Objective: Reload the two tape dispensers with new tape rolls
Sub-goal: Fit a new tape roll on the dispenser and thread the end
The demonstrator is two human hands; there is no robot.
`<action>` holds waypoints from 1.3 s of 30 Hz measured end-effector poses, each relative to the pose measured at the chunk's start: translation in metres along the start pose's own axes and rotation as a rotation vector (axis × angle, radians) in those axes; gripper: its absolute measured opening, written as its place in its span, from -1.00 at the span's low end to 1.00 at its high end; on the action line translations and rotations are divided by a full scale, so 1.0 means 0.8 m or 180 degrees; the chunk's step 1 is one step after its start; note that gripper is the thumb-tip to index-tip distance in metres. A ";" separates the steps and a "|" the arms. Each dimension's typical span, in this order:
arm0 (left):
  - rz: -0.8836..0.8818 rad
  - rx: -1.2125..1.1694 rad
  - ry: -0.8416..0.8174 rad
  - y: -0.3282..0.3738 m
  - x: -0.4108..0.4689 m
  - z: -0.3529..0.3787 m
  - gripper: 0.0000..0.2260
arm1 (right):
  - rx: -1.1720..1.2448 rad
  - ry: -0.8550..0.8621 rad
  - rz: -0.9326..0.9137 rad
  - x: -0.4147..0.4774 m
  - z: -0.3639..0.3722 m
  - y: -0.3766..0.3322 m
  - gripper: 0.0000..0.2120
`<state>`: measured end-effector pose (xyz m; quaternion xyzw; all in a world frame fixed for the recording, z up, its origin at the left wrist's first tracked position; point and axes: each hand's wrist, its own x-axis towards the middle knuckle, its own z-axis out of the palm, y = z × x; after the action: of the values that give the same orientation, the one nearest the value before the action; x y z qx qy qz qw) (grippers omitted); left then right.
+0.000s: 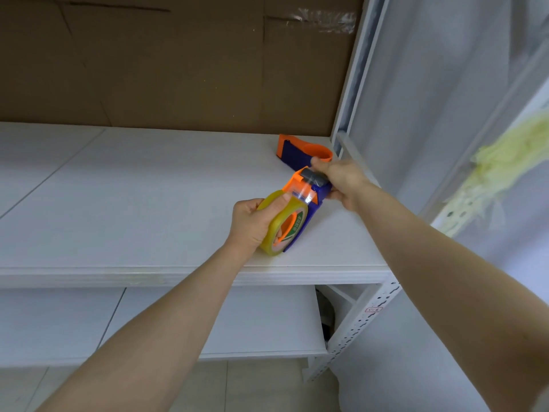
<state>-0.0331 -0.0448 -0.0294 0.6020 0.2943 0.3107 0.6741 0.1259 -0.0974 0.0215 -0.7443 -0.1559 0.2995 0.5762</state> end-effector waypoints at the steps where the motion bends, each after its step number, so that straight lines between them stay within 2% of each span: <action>1: 0.0011 0.0008 0.0014 0.000 0.000 0.000 -0.80 | 0.0067 -0.0076 0.0065 0.000 0.003 0.003 -0.63; 7: 0.0033 0.0119 0.0171 -0.003 0.003 0.003 -0.76 | 0.0153 -0.0022 0.0103 0.004 0.003 0.007 -0.58; 10: 0.0022 0.0134 0.0214 -0.004 0.003 0.003 -0.76 | 0.0546 -0.0148 0.0136 -0.002 0.000 0.021 -0.68; 13: 0.0026 0.0225 0.0192 0.000 0.003 0.007 -0.78 | 0.0608 0.0117 0.0051 -0.001 -0.003 0.033 -0.78; 16: 0.0010 0.0338 0.0199 0.002 0.003 0.010 -0.78 | 0.0573 0.0305 0.0092 0.000 -0.006 0.028 -0.95; 20: 0.0017 0.0325 0.0207 0.001 0.006 0.007 -0.76 | 0.0468 0.0161 0.0093 -0.001 0.002 0.024 -0.90; 24: 0.0001 0.0385 0.0196 0.001 0.005 0.008 -0.78 | 0.0488 0.0235 0.0127 0.000 0.003 0.021 -0.72; 28: -0.0016 0.0364 0.0237 0.002 0.007 0.007 -0.77 | 0.1046 0.0354 0.0270 -0.005 0.004 0.044 -0.91; 33: -0.0014 0.0434 0.0170 0.003 0.006 0.010 -0.78 | 0.0743 0.0757 -0.0040 -0.010 0.003 0.045 -0.83; 39: -0.0062 0.0374 0.0262 0.004 0.006 0.008 -0.78 | 0.0667 0.0357 -0.0011 -0.018 0.008 0.037 -0.83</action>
<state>-0.0254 -0.0448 -0.0259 0.6244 0.3454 0.3107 0.6279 0.1072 -0.1091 -0.0038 -0.6953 -0.0925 0.2710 0.6592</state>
